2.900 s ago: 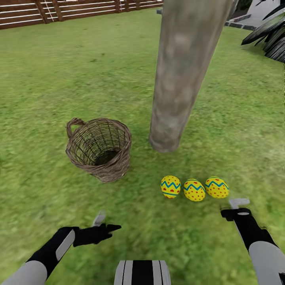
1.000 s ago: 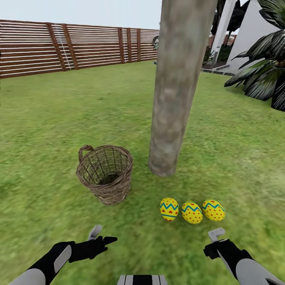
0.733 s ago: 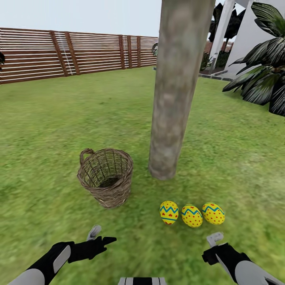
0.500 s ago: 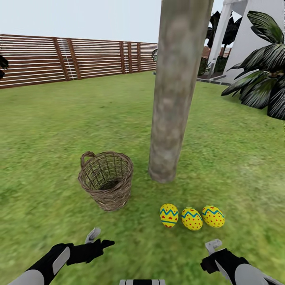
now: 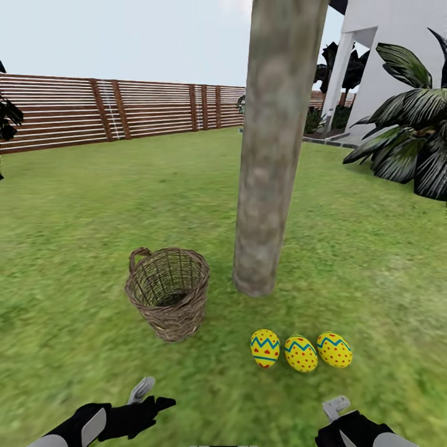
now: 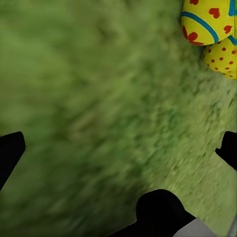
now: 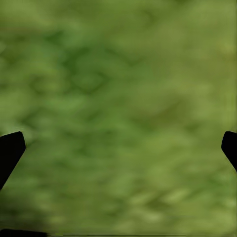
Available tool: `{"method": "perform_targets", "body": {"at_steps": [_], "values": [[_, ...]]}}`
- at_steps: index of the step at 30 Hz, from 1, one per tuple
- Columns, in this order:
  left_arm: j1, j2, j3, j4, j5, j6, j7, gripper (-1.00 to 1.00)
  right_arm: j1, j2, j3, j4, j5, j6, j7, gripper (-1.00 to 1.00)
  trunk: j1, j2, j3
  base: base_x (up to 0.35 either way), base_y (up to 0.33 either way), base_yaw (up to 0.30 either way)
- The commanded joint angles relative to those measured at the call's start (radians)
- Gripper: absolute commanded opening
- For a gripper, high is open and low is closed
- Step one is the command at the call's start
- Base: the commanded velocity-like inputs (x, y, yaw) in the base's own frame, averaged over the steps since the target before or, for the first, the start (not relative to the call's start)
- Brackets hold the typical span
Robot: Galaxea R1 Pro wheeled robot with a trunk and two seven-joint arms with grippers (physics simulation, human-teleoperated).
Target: Take the three Easter eggs out of the wicker basket on the lawn in the garden, then place them on the lawn next to a single tree (choose any tree) so that all three eggs are next to the same tree and none are left in the basket.
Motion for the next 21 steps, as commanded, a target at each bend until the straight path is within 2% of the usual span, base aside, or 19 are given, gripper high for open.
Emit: {"method": "perform_targets", "body": {"at_steps": [1, 6, 8, 10, 12, 13, 18, 21], "values": [[0.0, 0.0, -0.008, 0.0, 0.01, 0.005, 0.0, 1.0, 0.0, 0.0, -0.008, 0.002, 0.011, 0.005, 0.006, 1.0, -0.001, 0.0, 0.003, 0.0, 0.0, 0.0], [0.0, -0.002, -0.008, 0.005, 0.01, 0.0, 0.0, 1.0, 0.018, 0.0, -0.008, 0.037, 0.013, 0.003, 0.004, 1.0, -0.003, 0.001, 0.023, 0.0, 0.0, 0.0], [0.0, -0.017, -0.008, 0.008, 0.008, 0.0, 0.003, 1.0, 0.049, 0.001, -0.008, 0.04, 0.012, -0.01, 0.005, 1.0, -0.004, 0.002, 0.03, 0.0, 0.0, 0.0], [0.0, -0.027, -0.009, 0.008, 0.007, 0.0, 0.032, 1.0, 0.057, 0.001, -0.008, 0.042, 0.013, -0.015, 0.005, 1.0, -0.005, 0.002, 0.038, 0.0, 0.0, 0.0], [0.0, -0.036, -0.009, 0.01, 0.006, 0.0, 0.095, 1.0, 0.06, 0.002, -0.008, 0.042, 0.013, -0.016, 0.005, 1.0, -0.006, 0.003, 0.046, 0.0, 0.0, 0.0], [0.0, -0.039, -0.009, 0.014, 0.006, -0.001, 0.106, 1.0, 0.06, 0.002, -0.008, 0.042, 0.013, -0.016, 0.005, 1.0, -0.006, 0.003, 0.05, 0.0, 0.0, 0.0], [0.0, -0.06, -0.011, 0.062, 0.004, -0.019, 0.127, 1.0, 0.072, 0.002, -0.008, 0.043, 0.014, -0.016, 0.006, 1.0, -0.008, 0.004, 0.069, 0.0, 0.0, 0.0], [0.0, -0.063, -0.011, 0.08, 0.004, -0.029, 0.128, 1.0, 0.076, 0.005, -0.008, 0.043, 0.017, -0.016, 0.006, 1.0, -0.01, 0.005, 0.081, 0.0, 0.0, 0.0]]}}
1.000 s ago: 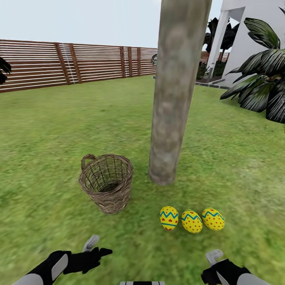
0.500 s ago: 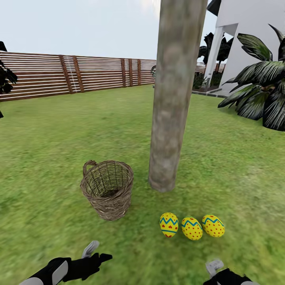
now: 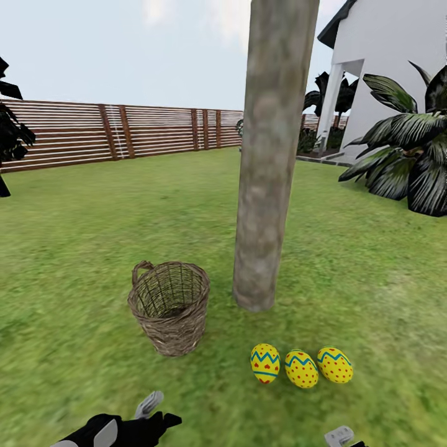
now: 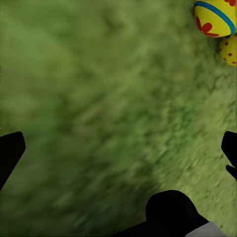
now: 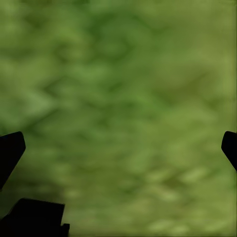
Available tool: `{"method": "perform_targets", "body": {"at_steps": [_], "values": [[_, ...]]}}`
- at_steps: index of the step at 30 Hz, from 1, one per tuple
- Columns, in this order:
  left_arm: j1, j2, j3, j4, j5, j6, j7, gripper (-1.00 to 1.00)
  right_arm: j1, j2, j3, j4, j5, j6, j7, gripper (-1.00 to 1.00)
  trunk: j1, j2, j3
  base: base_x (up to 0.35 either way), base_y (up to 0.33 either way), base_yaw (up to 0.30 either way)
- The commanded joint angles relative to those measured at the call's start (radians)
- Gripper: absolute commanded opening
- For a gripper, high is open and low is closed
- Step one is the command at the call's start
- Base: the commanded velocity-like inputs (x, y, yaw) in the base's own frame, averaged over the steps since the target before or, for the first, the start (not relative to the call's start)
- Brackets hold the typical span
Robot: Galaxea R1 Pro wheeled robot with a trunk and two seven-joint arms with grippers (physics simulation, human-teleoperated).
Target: Take the three Easter eggs out of the wicker basket on the lawn in the garden, then place them on the lawn next to a single tree (choose any tree) so that all three eggs are next to the same tree and none are left in the basket.
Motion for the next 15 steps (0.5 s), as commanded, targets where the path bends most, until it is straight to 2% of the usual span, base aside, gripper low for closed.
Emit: {"method": "perform_targets", "body": {"at_steps": [1, 6, 9, 13, 15], "values": [[0.0, 0.0, -0.008, 0.007, 0.01, 0.004, -0.001, 1.0, 0.0, 0.002, -0.008, 0.001, 0.011, 0.002, 0.002, 1.0, -0.001, 0.0, 0.003, 0.0, 0.0, 0.0], [0.0, -0.004, -0.008, 0.023, 0.01, -0.001, 0.0, 1.0, 0.001, 0.008, -0.008, 0.001, 0.011, 0.002, 0.001, 1.0, -0.003, 0.001, 0.022, 0.0, 0.0, 0.0], [0.004, -0.026, -0.009, 0.05, 0.009, -0.005, 0.0, 1.0, 0.001, 0.009, -0.008, 0.001, 0.009, 0.001, 0.001, 1.0, -0.004, 0.002, 0.034, 0.0, 0.0, 0.0], [0.006, -0.035, -0.009, 0.087, 0.009, -0.074, 0.0, 1.0, 0.001, 0.009, -0.009, 0.0, 0.004, 0.001, 0.002, 1.0, -0.016, 0.022, 0.047, 0.0, 0.0, 0.0], [0.006, -0.035, -0.009, 0.091, 0.009, -0.086, 0.0, 1.0, 0.001, 0.01, -0.009, 0.001, 0.002, 0.001, 0.002, 1.0, -0.023, 0.036, 0.052, 0.0, 0.0, 0.0]]}}
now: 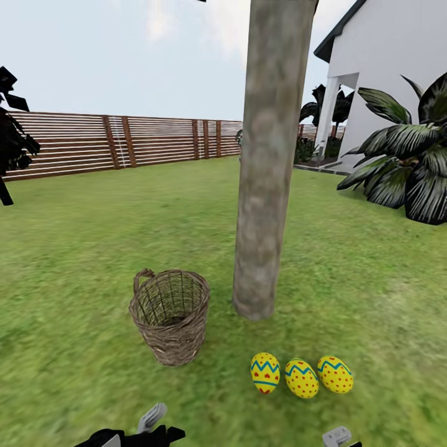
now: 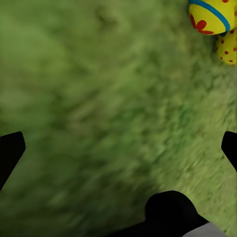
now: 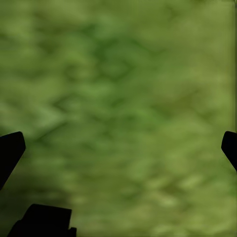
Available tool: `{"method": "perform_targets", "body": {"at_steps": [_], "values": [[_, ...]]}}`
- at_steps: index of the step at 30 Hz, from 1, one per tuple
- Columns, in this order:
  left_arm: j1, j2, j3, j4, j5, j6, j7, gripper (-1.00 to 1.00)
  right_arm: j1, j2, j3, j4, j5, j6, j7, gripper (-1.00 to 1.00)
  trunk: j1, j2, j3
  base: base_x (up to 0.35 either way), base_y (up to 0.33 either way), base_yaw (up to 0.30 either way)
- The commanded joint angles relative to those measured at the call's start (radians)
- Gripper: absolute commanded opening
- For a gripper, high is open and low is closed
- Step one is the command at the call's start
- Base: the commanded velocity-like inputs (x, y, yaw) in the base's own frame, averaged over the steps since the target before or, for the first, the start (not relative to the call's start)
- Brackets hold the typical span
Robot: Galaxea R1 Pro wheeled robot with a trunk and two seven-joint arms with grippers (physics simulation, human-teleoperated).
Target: Take the three Easter eggs out of the wicker basket on the lawn in the garden, then place them on the lawn next to a single tree (choose any tree) so that all three eggs are next to the same tree and none are left in the basket.
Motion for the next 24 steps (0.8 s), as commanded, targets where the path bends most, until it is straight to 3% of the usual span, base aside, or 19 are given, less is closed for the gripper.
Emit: {"method": "perform_targets", "body": {"at_steps": [1, 18, 24], "values": [[-0.001, 0.0, -0.008, 0.002, 0.01, 0.003, -0.003, 1.0, -0.001, 0.0, -0.008, 0.001, 0.008, 0.002, 0.003, 1.0, -0.004, 0.007, 0.001, 0.0, 0.0, 0.0], [0.009, -0.001, -0.008, 0.017, 0.01, -0.002, -0.003, 1.0, 0.001, 0.001, -0.01, 0.002, -0.003, 0.001, 0.003, 1.0, -0.069, 0.126, 0.028, 0.0, 0.0, 0.0], [0.022, -0.001, -0.008, 0.033, 0.01, -0.003, -0.003, 1.0, 0.032, 0.002, -0.01, 0.003, -0.003, -0.003, 0.003, 1.0, -0.092, 0.168, 0.037, 0.0, 0.0, 0.0]]}}
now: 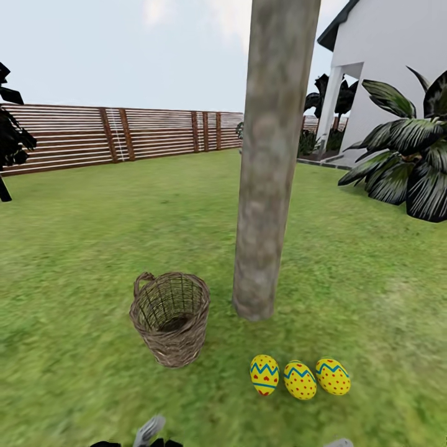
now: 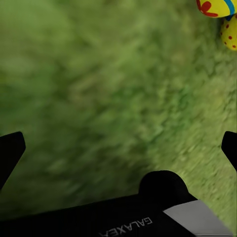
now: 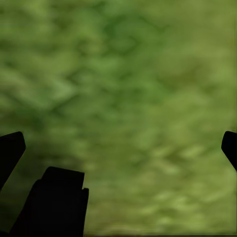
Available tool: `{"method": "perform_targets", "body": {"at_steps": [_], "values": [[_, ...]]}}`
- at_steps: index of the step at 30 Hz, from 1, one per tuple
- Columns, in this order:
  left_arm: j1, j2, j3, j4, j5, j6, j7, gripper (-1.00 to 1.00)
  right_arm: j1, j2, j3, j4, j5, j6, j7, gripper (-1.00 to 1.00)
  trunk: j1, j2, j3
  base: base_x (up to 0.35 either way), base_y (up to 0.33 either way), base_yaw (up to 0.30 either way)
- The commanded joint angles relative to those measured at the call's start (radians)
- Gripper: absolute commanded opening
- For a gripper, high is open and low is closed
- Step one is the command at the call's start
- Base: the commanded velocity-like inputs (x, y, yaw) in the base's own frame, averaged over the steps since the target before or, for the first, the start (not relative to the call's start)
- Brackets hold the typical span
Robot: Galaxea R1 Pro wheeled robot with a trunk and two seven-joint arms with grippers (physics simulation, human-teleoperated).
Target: Take the three Easter eggs out of the wicker basket on the lawn in the garden, then place them on the lawn next to a single tree (choose any tree) so that all three eggs are next to the same tree and none are left in the basket.
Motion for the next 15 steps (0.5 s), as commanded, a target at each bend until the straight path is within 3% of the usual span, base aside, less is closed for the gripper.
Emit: {"method": "perform_targets", "body": {"at_steps": [1, 15], "values": [[0.002, 0.0, -0.008, 0.003, 0.011, 0.004, -0.005, 1.0, 0.001, 0.0, -0.008, 0.001, 0.009, 0.0, 0.002, 1.0, -0.004, 0.007, 0.001, 0.0, 0.0, 0.0], [0.028, 0.01, -0.009, 0.008, 0.011, -0.072, -0.003, 1.0, 0.023, 0.001, -0.008, 0.0, 0.01, -0.037, 0.002, 1.0, -0.058, 0.105, 0.022, 0.0, 0.0, 0.0]]}}
